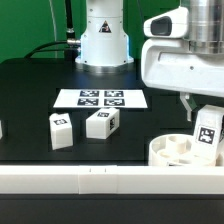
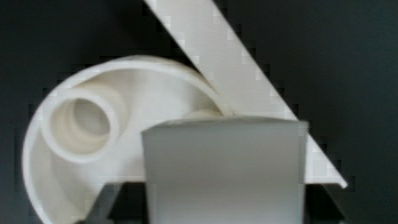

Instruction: Assemble stool

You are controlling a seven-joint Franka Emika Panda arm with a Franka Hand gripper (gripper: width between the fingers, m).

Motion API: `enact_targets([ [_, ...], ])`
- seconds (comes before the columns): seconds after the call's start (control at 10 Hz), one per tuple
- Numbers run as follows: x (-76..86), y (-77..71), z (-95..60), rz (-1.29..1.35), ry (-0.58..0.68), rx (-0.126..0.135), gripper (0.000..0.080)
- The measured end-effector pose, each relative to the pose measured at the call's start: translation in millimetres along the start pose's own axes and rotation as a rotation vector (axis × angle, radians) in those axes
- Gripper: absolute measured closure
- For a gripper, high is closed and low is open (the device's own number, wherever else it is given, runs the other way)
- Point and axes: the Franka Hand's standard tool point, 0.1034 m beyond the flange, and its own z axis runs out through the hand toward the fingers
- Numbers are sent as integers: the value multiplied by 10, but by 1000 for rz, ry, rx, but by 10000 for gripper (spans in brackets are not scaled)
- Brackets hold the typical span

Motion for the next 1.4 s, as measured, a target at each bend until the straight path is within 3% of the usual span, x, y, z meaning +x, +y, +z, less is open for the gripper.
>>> enact_targets([
  [0.4,5,-13,-2,284,-21,24,459],
  [0.5,3,-14,-2,273,-21,24,363],
  [0.6,3,-15,-3,269,-21,24,199],
  [0.7,18,-21,-45,221,-18,28,165],
  [1.0,44,-87,-298,114,-10,54,152],
  [1.1,46,-106,-331,120,-11,63,151],
  [1.4,35,-97,-304,-98,-5,57,151],
])
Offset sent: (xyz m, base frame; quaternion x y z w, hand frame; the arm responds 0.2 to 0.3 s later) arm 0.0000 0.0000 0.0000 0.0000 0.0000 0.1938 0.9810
